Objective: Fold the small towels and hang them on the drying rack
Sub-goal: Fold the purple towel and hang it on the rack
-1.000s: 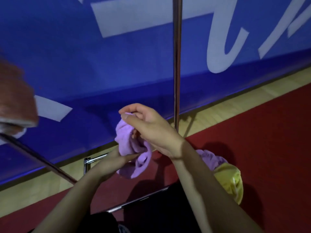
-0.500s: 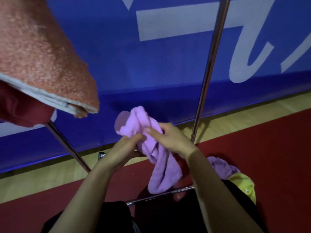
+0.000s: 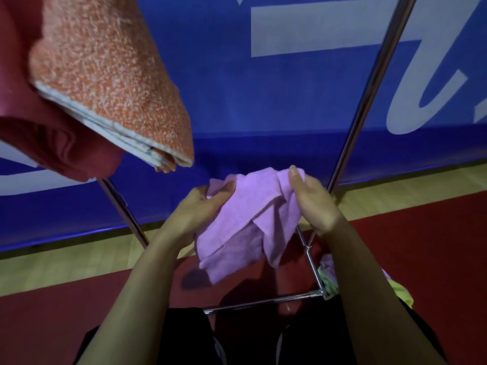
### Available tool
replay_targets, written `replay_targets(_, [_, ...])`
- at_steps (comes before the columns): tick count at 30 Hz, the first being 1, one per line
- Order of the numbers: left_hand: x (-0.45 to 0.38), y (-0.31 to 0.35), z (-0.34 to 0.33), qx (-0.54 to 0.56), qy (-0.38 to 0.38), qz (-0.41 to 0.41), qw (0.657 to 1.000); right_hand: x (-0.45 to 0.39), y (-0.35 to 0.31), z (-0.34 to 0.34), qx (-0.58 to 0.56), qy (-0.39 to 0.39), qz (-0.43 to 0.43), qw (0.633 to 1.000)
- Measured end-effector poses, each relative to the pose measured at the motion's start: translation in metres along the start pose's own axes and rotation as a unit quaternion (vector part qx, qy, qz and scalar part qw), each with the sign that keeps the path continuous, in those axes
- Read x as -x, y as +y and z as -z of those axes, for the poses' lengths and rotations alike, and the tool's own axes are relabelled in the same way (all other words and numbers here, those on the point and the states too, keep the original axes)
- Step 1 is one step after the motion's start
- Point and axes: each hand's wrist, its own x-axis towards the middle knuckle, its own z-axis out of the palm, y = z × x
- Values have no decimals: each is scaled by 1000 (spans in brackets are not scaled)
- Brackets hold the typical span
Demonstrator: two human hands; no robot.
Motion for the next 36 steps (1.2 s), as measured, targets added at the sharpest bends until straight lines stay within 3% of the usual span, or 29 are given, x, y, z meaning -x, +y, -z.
replay_targets(3, [1, 4, 1, 115, -27, 28, 993, 1, -1, -4, -116, 41, -29, 992])
replay_targets(5, [-3, 4, 2, 131, -5, 39, 991, 1, -6, -6, -208, 69, -58, 974])
replay_targets(8, [-11, -3, 4, -56, 92, 13, 994, 1, -10, -5, -281, 98, -98, 950])
replay_targets(10, [-12, -11, 2, -184, 106, 8, 977, 3, -11, -4, -302, 101, -117, 941])
replay_targets(13, [-10, -16, 4, -179, 92, -28, 979, 4, -10, -4, -320, 74, -132, 935])
replay_targets(15, [-8, -16, 7, -171, 40, -58, 983, 6, -10, -8, -345, 61, -138, 926])
replay_targets(17, [1, -12, 4, -135, -111, -45, 983, 8, -12, -14, -339, 35, -133, 931])
replay_targets(19, [13, -8, -5, -168, -239, -19, 956, 9, -13, -19, -328, -19, -114, 937])
replay_targets(20, [16, -8, -11, -203, -263, -26, 943, 9, -14, -20, -334, -45, -107, 935])
replay_targets(22, [15, -10, -19, -231, -258, -40, 937, 11, -18, -21, -358, -84, -100, 924])
replay_targets(25, [7, -8, -17, -129, -199, -15, 971, 17, -23, -22, -379, -143, -85, 910])
replay_targets(28, [0, -7, -12, -60, -156, 1, 986, 24, -25, -22, -349, -166, -63, 920])
replay_targets(32, [3, -9, -12, -77, -219, -13, 973, 29, -26, -22, -333, -186, -51, 923])
replay_targets(36, [-1, -21, -9, -171, -304, -38, 936, 24, -26, -23, -328, -157, -59, 929])
